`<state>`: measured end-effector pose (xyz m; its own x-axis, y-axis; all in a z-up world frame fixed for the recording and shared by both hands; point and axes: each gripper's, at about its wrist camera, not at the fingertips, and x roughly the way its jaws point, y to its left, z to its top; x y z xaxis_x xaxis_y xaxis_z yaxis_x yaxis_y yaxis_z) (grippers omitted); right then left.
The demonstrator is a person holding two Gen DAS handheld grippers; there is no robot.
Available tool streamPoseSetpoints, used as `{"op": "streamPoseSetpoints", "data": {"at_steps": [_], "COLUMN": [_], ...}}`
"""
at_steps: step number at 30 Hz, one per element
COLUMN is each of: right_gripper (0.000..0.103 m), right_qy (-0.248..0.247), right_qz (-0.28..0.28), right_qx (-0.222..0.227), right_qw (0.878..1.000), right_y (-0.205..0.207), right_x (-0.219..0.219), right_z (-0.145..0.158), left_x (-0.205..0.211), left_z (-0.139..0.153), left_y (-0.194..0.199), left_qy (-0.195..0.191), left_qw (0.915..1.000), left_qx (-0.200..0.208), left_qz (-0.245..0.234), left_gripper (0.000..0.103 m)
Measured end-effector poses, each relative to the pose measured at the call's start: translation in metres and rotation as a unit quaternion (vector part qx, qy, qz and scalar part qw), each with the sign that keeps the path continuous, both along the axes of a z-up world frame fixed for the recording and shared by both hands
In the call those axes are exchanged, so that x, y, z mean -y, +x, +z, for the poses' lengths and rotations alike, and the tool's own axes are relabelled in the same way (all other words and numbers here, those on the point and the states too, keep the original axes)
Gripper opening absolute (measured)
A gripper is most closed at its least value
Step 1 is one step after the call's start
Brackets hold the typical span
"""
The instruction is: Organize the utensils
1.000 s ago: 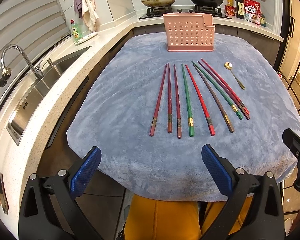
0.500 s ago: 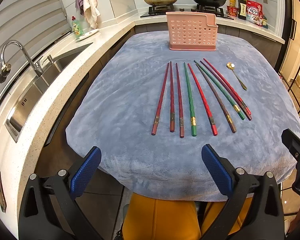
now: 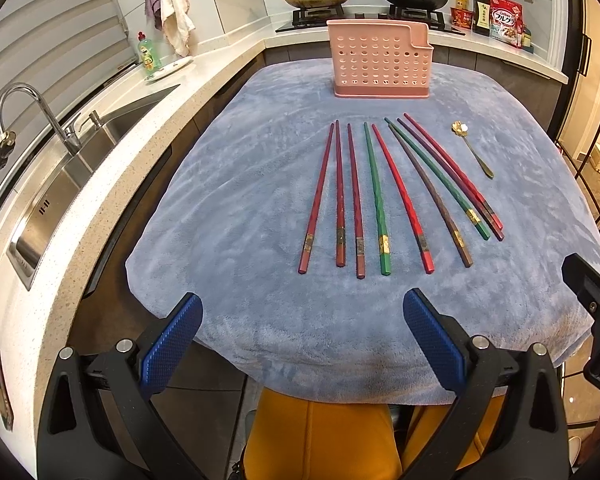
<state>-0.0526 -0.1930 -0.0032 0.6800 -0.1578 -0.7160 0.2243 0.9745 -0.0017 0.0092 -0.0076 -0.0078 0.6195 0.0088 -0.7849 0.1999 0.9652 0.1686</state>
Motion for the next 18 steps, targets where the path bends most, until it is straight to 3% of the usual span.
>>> {"op": "streamPoseSetpoints", "data": {"at_steps": [18], "right_gripper": [0.096], "right_qy": [0.002], "right_qz": [0.0], "right_qx": [-0.003], "right_qw": [1.0], "right_y": [0.0004], "right_x": [0.0006], "right_z": [-0.0014], "left_x": [0.0032], "left_z": [-0.0039], "left_y": [0.0047], "left_qy": [0.002], "left_qw": [1.0], "left_qx": [-0.007], "left_qz": [-0.004], "left_gripper": [0.096]}}
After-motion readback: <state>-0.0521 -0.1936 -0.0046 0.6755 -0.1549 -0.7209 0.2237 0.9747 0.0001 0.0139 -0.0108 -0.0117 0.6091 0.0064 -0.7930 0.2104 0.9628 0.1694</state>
